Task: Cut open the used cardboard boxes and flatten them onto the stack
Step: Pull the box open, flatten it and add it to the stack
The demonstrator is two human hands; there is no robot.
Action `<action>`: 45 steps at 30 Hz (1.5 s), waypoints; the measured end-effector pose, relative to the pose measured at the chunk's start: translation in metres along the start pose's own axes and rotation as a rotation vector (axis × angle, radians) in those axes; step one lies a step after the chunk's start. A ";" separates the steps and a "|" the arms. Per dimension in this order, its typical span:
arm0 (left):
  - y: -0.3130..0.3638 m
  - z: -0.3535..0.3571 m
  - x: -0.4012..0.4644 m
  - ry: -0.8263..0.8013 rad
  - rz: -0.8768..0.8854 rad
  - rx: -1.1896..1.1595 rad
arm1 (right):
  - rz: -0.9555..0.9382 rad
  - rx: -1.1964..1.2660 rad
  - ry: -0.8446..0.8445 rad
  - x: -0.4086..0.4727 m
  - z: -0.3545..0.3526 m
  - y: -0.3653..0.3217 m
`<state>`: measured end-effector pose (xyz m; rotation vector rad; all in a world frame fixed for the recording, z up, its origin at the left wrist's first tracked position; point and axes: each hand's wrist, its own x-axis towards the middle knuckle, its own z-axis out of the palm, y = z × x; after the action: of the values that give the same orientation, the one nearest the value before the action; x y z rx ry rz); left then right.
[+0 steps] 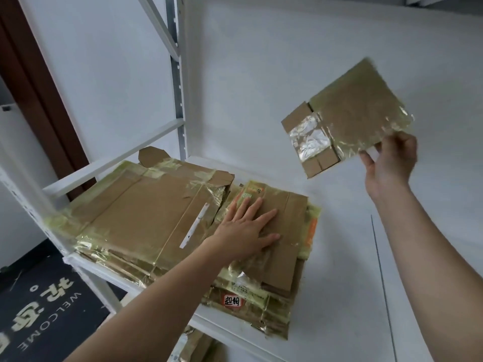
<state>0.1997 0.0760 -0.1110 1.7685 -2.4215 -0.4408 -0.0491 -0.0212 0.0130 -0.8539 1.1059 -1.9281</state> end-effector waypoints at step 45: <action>0.002 -0.025 -0.040 -0.014 -0.429 -0.368 | 0.398 -0.799 -0.319 -0.183 -0.029 0.084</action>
<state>0.2172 0.1102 -0.0838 2.0925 -1.8002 -0.8755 0.0417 0.1152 -0.1066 -1.1873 1.7096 -0.9585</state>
